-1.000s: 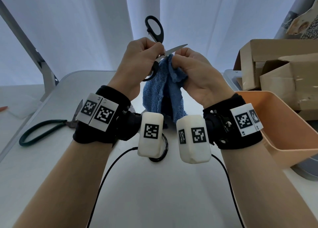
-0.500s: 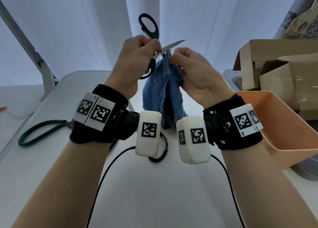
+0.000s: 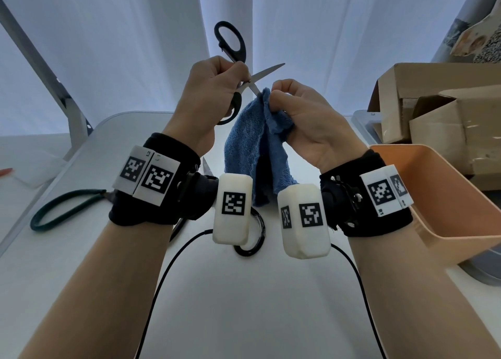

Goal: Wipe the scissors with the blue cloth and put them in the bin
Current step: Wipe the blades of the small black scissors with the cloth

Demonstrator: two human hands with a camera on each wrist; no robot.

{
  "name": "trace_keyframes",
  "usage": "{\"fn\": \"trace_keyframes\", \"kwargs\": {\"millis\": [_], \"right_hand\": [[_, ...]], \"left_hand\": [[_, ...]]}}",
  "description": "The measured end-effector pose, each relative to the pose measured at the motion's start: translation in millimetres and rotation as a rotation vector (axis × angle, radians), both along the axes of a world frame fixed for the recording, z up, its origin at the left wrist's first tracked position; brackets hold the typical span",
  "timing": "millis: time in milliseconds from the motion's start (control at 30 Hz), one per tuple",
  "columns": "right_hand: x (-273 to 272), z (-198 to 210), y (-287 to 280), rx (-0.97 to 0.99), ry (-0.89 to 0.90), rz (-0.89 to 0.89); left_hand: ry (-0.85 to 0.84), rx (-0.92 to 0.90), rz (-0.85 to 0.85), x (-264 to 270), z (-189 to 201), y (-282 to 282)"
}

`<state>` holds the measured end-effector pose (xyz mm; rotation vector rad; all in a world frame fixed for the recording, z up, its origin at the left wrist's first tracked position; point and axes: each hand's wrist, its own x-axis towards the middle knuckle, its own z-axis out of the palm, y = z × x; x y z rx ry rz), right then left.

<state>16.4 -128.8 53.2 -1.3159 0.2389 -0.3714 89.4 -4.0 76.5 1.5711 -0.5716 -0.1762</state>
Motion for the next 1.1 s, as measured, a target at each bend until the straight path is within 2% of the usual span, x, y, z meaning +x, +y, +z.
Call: {"fn": "trace_keyframes", "kwargs": {"millis": [867, 1100], "right_hand": [[-2, 0, -2, -0.028, 0.019, 0.020], [-5, -5, -16, -0.032, 0.066, -0.116]], "left_hand": [[0.056, -0.038, 0.023, 6, 3, 7], [0.033, -0.015, 0.047, 15, 6, 16]]}}
